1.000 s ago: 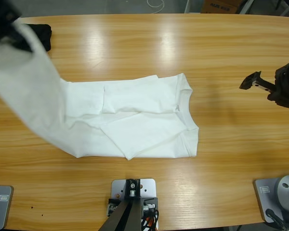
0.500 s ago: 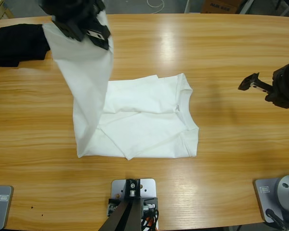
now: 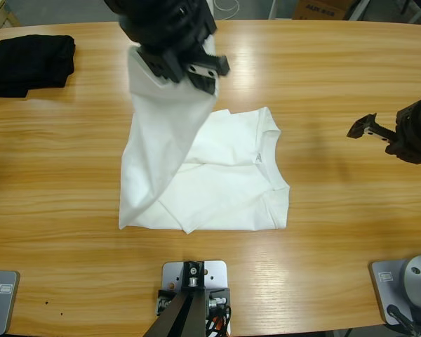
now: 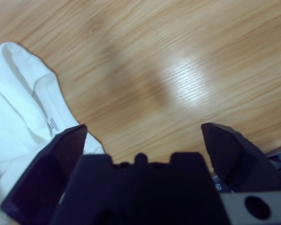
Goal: Fold clothes
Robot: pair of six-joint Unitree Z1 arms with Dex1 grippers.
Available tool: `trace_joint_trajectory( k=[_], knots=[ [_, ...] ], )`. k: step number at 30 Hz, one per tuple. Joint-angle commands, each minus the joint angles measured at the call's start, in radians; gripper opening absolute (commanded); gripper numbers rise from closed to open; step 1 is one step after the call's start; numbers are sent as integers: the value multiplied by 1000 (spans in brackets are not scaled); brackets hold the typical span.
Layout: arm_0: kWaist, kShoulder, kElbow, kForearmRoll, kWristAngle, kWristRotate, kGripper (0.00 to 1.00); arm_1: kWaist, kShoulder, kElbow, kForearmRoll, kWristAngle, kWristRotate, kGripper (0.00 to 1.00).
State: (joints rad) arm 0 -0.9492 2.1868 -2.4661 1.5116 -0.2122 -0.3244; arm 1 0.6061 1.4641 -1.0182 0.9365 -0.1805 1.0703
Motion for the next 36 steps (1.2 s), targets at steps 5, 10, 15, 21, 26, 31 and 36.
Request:
trace_joint_trajectory(
  k=[5, 10, 15, 21, 26, 31, 36],
  knots=[
    [-66, 234, -154, 148, -63, -39, 0, -39, -4, 51, -17, 16, -29, 1000],
    [-74, 251, -117, 148, -65, -36, 0, -42, -4, 60, -18, 18, -30, 1000],
    [-75, 297, -117, 145, -69, -32, 0, -42, -5, 68, -18, 18, -30, 1000],
    [-71, 374, -249, 145, -67, -63, 0, -42, -5, 77, -20, 19, -31, 1000],
    [-73, 415, -367, 147, -70, -96, 0, -42, 0, 82, -27, 21, -34, 1000],
    [-74, 451, -470, 145, -119, -94, 0, -42, 9, 83, -39, 27, -35, 1000],
    [-75, 503, -698, 138, -189, -96, 653, -42, 22, 93, -62, 38, -34, 1000]
  ],
)
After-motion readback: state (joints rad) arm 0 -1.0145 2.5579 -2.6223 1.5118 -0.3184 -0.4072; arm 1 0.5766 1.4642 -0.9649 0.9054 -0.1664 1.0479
